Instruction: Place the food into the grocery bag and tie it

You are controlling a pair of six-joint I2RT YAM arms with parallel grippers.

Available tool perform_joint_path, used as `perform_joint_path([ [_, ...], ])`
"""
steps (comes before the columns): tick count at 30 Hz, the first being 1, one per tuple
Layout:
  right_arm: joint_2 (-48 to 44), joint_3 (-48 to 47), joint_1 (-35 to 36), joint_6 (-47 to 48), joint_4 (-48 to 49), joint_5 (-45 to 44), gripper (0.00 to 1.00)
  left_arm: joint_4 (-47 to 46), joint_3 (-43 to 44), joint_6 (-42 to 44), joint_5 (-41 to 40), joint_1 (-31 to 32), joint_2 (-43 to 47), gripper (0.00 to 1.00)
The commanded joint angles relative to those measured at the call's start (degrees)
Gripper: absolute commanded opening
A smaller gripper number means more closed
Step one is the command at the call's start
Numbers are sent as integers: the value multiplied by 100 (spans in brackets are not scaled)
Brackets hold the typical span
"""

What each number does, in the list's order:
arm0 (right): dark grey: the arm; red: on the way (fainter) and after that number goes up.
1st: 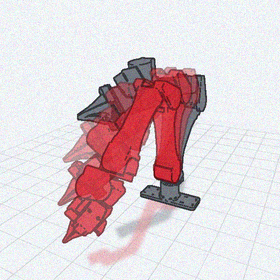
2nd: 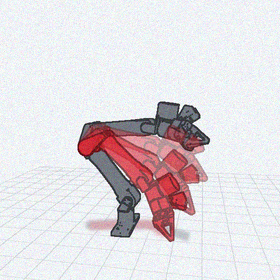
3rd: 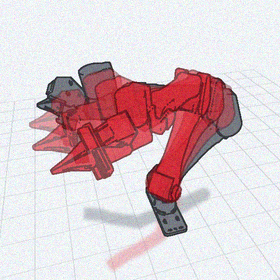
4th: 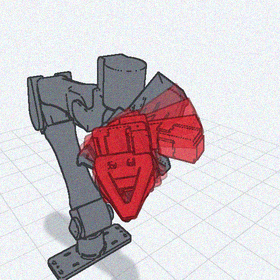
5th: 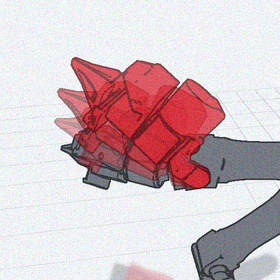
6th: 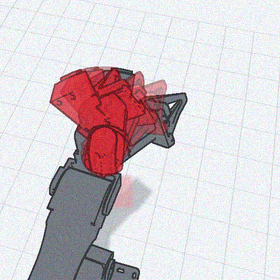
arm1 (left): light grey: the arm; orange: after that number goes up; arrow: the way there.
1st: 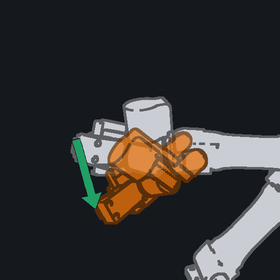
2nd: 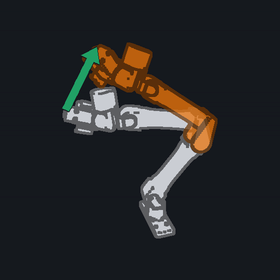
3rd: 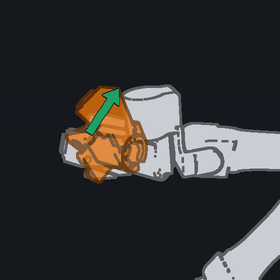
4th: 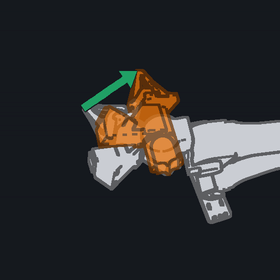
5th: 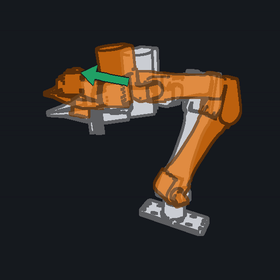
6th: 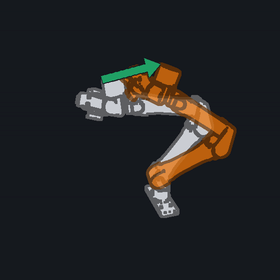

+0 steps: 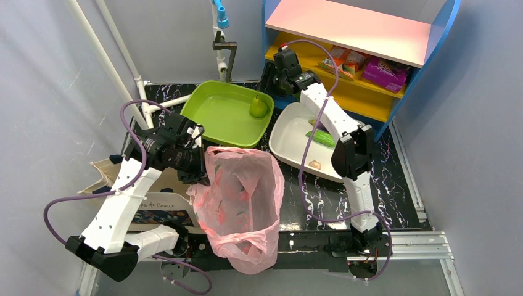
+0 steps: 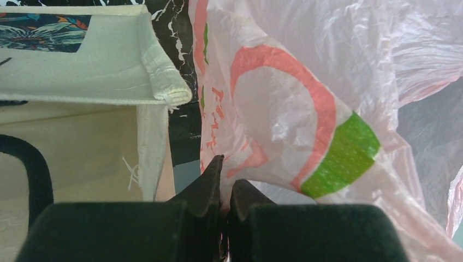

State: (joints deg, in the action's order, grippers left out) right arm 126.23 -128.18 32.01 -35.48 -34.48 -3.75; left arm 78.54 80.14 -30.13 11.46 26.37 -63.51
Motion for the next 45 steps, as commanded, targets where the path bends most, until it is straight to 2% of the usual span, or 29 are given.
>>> perform_joint_path([
  [1,89,224,-58,-604,881,-6,62,178,144,-54,-126,0,37,0],
  [8,379,301,-54,-1067,1088,-195,57,197,237,-36,-240,0,6,0],
  [13,457,490,-54,-1077,1452,-438,53,206,185,-29,-303,0,39,0],
  [18,691,255,-21,-982,1373,-491,49,207,206,-3,-396,0,-16,0],
  [22,699,219,186,-564,1390,-831,49,202,224,24,-426,0,-63,0],
  [25,666,127,329,-671,1050,-1313,49,180,193,34,-426,0,-59,0],
  [31,748,-252,679,-440,992,-2190,49,111,87,62,-369,0,-5,0],
  [37,967,-495,698,-264,1081,-2659,50,177,65,172,-426,0,93,0],
  [45,1224,-637,643,-103,1113,-2736,53,241,26,273,-468,2,180,0],
])
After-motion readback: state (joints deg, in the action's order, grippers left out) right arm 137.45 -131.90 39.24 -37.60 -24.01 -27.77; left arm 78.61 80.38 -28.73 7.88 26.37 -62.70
